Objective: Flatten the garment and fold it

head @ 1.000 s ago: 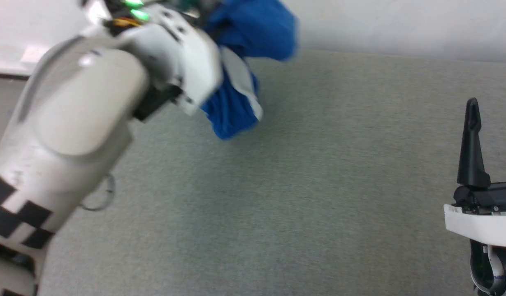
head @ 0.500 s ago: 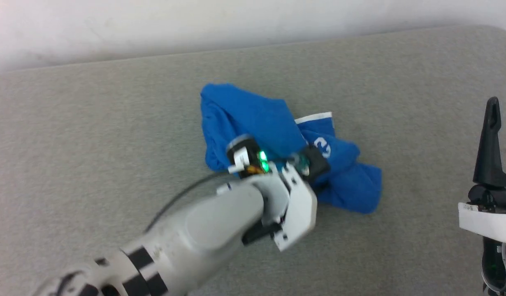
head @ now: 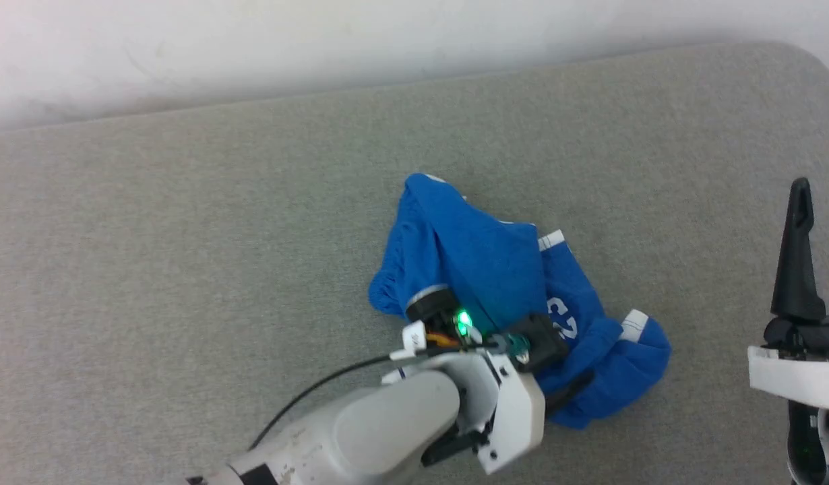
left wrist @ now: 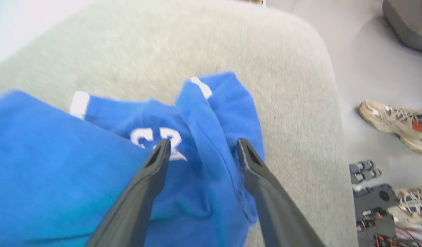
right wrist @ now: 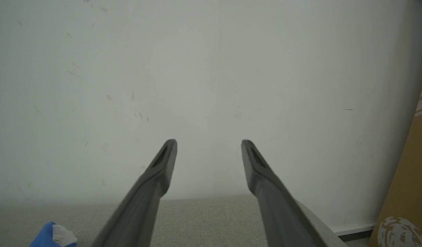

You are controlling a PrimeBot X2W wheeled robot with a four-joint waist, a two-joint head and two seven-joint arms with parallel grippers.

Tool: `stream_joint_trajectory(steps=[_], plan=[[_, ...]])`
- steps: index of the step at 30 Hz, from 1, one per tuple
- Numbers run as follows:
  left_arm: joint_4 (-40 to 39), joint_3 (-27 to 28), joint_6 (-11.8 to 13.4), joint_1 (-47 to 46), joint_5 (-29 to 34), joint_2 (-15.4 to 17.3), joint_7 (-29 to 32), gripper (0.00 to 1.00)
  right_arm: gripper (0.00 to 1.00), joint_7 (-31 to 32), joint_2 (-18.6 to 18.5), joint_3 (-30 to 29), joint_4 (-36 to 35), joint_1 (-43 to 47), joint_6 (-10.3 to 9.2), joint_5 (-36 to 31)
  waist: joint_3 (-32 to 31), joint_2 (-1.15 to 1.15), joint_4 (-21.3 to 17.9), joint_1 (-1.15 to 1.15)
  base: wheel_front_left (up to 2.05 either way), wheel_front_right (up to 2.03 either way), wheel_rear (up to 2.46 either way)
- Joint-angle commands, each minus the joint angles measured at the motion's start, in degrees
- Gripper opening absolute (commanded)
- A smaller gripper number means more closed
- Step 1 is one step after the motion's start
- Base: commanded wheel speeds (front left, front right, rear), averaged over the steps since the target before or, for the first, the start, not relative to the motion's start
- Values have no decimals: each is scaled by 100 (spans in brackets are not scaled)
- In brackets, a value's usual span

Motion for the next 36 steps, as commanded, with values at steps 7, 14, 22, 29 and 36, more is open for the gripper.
stream_joint_trajectory(steps=[7,14,22,29,36], plan=[[-305,777,825,-259,306,103,-1665,100,100,-26,17,-52,59,331,-11,-41,-721,-1,645,0,0,0,0],[-1032,2012,2128,169,732,494,-1962,100,100,-26,17,-22,106,483,-11,-21,-869,-1,827,0,0,0,0],[-2677,4194,3149,1982,1655,975,-1966,100,100,-26,17,15,234,600,-11,-26,-933,-1,825,0,0,0,0],[-3128,5393,3063,3382,2102,848,-1966,100,100,-26,17,-18,486,764,-11,-29,-1009,-1,863,0,0,0,0],[-2832,5729,2494,4067,2468,527,-1967,100,100,-26,17,102,824,976,-11,67,-1090,-1,887,0,0,0,0]])
